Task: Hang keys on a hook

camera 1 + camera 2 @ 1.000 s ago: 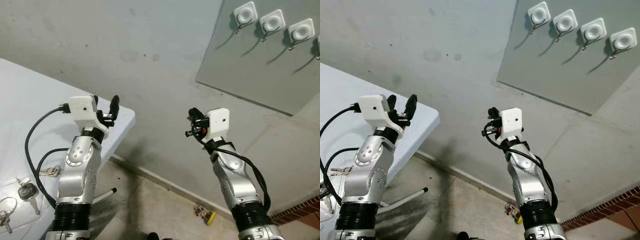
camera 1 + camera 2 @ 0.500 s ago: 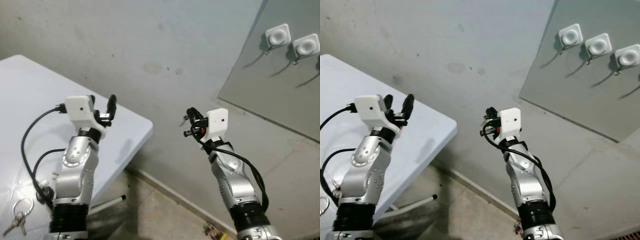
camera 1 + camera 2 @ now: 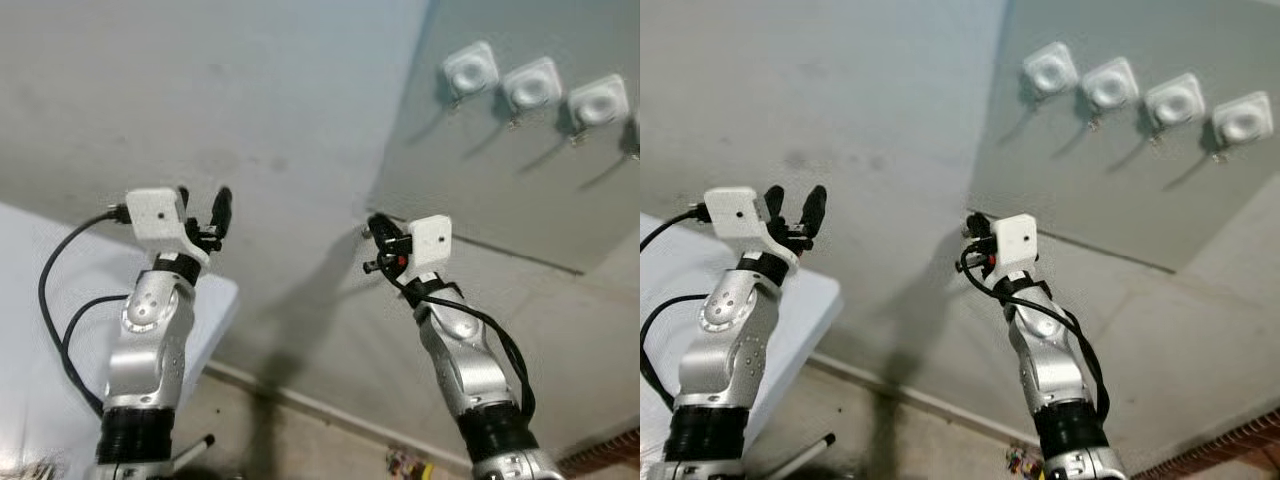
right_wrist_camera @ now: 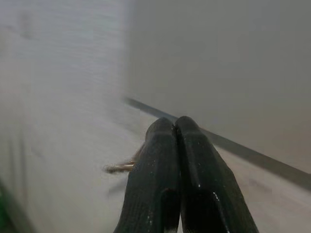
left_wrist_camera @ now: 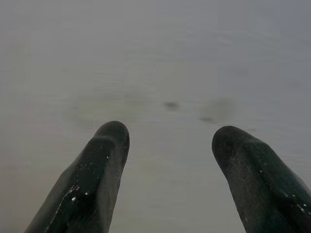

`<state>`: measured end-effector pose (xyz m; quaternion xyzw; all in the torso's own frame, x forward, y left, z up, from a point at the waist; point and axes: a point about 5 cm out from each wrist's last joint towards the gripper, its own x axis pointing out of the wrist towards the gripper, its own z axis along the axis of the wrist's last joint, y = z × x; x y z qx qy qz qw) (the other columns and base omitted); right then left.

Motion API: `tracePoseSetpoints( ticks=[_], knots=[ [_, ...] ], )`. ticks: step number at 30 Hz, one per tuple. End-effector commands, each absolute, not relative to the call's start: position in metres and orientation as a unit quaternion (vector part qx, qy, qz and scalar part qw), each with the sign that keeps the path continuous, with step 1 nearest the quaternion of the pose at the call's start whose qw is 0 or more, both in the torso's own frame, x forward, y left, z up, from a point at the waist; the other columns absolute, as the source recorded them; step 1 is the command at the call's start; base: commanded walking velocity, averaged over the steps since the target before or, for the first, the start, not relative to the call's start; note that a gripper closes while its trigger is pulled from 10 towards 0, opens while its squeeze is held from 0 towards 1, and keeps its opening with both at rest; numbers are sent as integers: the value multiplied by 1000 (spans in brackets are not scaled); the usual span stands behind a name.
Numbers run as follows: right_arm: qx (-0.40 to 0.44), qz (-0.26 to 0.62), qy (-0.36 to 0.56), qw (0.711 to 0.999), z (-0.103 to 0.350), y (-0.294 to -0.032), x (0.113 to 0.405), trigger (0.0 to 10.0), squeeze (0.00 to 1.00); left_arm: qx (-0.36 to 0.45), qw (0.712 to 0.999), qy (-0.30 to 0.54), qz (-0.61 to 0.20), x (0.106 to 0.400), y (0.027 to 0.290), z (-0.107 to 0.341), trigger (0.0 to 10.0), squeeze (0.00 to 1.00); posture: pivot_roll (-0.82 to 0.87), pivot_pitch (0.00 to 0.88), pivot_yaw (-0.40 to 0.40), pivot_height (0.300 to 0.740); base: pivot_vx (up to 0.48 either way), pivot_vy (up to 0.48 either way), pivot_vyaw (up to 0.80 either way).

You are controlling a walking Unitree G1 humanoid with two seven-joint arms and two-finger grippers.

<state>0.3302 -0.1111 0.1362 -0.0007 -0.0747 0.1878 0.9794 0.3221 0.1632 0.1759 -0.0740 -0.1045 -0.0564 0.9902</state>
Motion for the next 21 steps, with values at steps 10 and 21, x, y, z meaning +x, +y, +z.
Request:
tracePoseSetpoints(
  ticks=[10,21],
  knots=[
    [1,197,-90,976,142,-114,330,10000,0,-58,989,-115,-72,317,158,179,10000,0,-65,95,-88,740,0,0,0],
    [51,267,-147,951,168,-103,323,10000,0,-1,973,-133,-186,307,115,189,10000,0,-70,95,-85,740,0,0,0]
  ],
)
